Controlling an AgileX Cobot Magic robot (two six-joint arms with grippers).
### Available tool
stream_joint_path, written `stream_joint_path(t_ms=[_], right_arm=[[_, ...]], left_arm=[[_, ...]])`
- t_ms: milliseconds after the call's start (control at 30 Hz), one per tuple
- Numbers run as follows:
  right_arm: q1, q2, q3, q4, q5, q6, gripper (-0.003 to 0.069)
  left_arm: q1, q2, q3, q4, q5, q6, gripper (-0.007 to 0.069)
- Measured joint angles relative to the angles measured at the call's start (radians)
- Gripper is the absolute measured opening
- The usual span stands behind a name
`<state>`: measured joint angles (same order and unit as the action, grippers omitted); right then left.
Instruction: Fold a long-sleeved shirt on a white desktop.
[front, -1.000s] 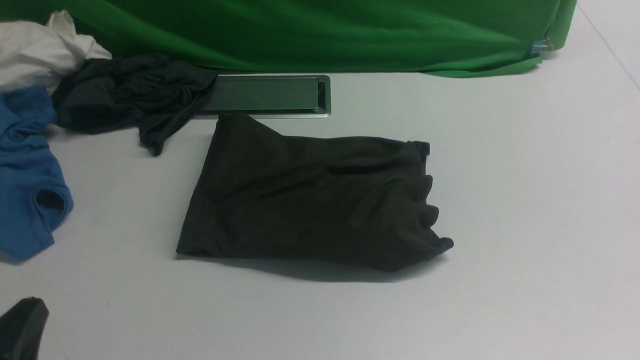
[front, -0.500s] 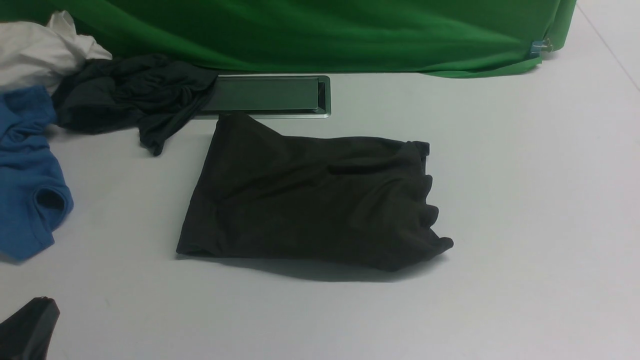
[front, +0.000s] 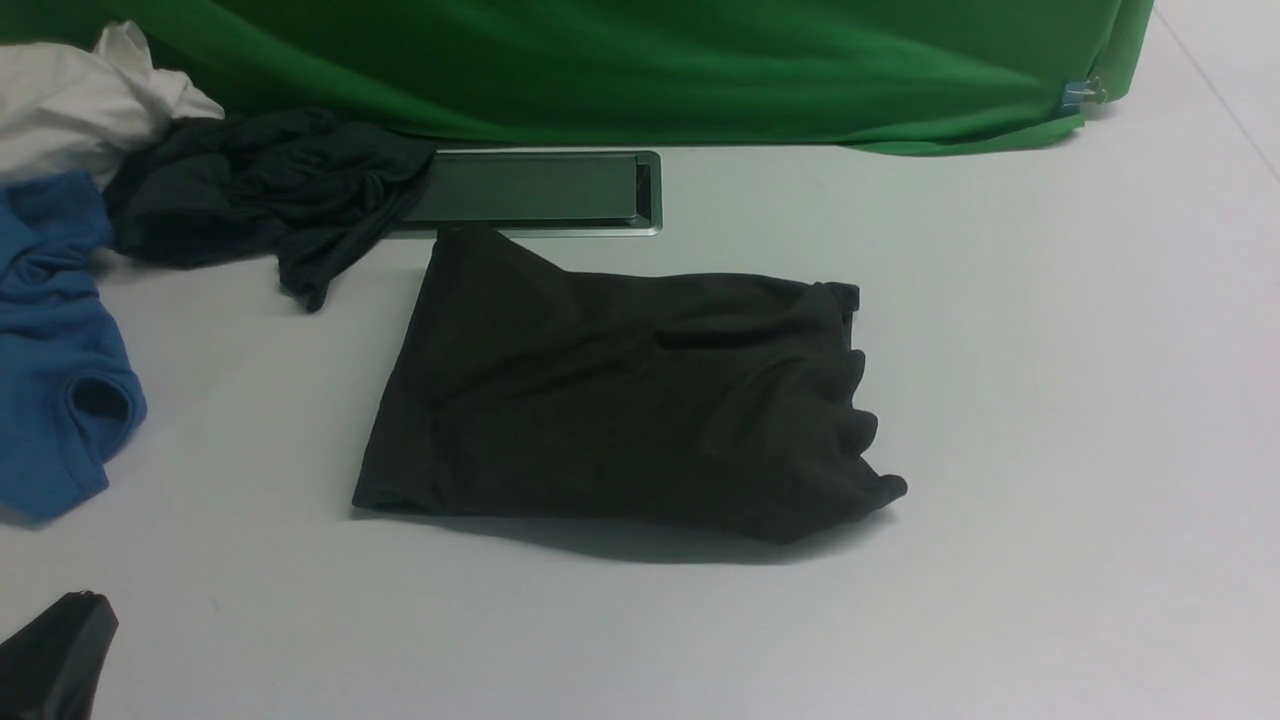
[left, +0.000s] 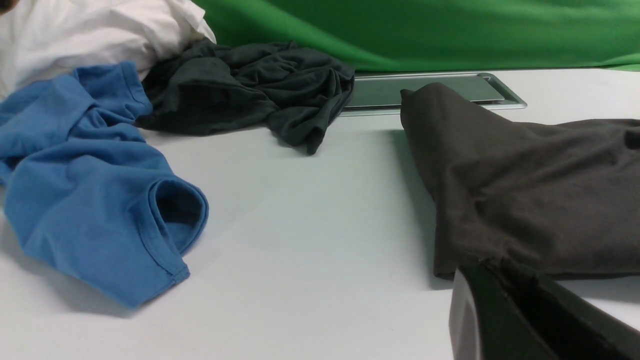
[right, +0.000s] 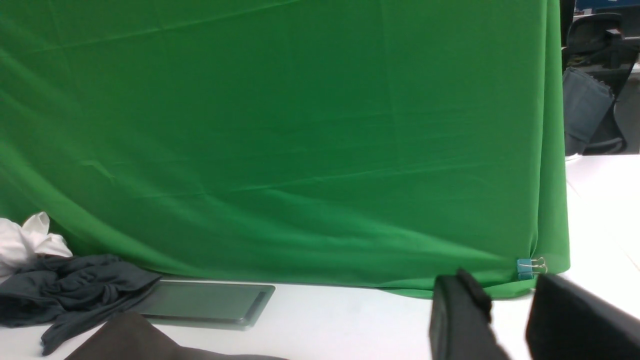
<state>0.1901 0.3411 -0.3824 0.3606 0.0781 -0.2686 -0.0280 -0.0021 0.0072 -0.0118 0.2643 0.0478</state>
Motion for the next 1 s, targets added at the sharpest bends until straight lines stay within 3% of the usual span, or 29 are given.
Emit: stream_joint_path(t_ms=[167,300,433,600,733,1000], right_arm=[[-0.011,-0.072,0.025,-0.005,0.0,0.0,0.021],[-0.044,-0.159,0.086,-0.182,-0.103,0.002,0.0218],[-0.087,-0.277,0.165,-0.242,-0.134,0.02,0.022],[-0.139,-0.338,0.281,-0.255,-0.031,0.075,0.0232],[-0.207,-0.34,0.386,-0.258,0.167,0.138,0.0239],[-0.24,-0.342,0.392,-0.259,0.166,0.143,0.0238]], left_arm=[[0.0,0.0,0.0,0.012,0.0,0.001,0.0017],[0.0,0.0,0.0,0.012,-0.001,0.002,0.0017],[0.002,0.0,0.0,0.03,-0.005,0.002,0.0017],[0.002,0.0,0.0,0.038,-0.007,0.002,0.0017],[0.002,0.0,0.0,0.041,-0.007,0.002,0.0017],[0.002,0.0,0.0,0.041,-0.007,0.003,0.0017]])
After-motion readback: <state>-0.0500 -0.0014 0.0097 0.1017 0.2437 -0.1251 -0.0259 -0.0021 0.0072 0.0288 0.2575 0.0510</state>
